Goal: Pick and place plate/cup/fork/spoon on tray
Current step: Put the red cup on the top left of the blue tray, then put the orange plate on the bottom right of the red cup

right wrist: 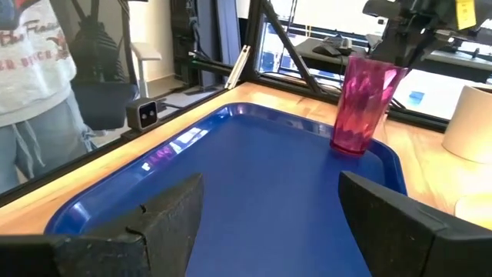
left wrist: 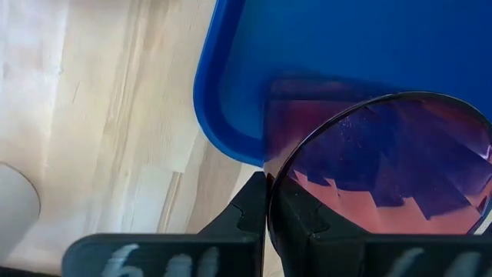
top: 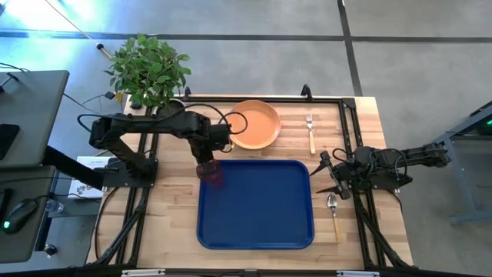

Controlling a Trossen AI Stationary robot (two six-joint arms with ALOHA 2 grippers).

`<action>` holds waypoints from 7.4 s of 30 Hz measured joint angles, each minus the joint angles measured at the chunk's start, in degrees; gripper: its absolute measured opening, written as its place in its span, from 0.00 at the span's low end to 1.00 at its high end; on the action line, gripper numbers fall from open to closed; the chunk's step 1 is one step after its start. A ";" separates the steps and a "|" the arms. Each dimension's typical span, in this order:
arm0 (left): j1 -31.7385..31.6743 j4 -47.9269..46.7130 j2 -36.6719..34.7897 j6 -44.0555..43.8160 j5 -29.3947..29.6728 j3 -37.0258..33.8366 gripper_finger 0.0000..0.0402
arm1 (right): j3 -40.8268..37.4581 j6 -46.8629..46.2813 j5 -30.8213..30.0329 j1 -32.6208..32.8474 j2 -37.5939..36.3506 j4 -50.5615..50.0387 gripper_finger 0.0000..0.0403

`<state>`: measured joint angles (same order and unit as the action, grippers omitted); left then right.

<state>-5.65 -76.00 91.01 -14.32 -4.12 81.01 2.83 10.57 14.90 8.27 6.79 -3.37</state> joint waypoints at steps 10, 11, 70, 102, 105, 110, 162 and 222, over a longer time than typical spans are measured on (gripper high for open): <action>0.04 -0.92 2.09 -1.35 -0.11 0.02 0.01 | 0.00 -0.01 -1.79 0.00 0.00 0.17 0.73; 0.04 -0.90 2.09 -1.57 -0.11 0.02 0.01 | 0.00 -0.01 -1.79 0.00 0.00 0.17 0.73; -0.35 -0.18 1.79 -5.56 -1.57 -0.07 0.22 | 0.00 0.00 -1.73 0.00 0.00 0.19 0.73; -0.20 -2.35 -3.37 -8.47 0.69 23.39 0.22 | 0.00 -17.78 -1.68 0.00 0.00 21.60 0.73; -0.13 -2.30 -5.55 -9.57 1.13 23.39 0.22 | 0.00 -19.27 -1.82 0.00 -0.01 27.11 0.73; 0.79 -2.11 -9.32 -11.13 5.99 23.39 0.22 | 0.00 -19.71 -4.92 0.00 -0.02 35.42 0.73; 5.86 -8.47 -24.52 -12.05 23.87 22.80 0.22 | 3.93 -39.94 -48.12 0.00 4.27 50.96 0.73; 19.21 17.75 -55.39 -14.59 26.67 -18.32 0.22 | 45.29 -29.72 -30.00 -11.91 66.37 8.55 0.73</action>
<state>13.56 -58.26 35.62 -28.91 22.55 62.69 48.12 -19.15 -15.10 -3.64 73.16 5.18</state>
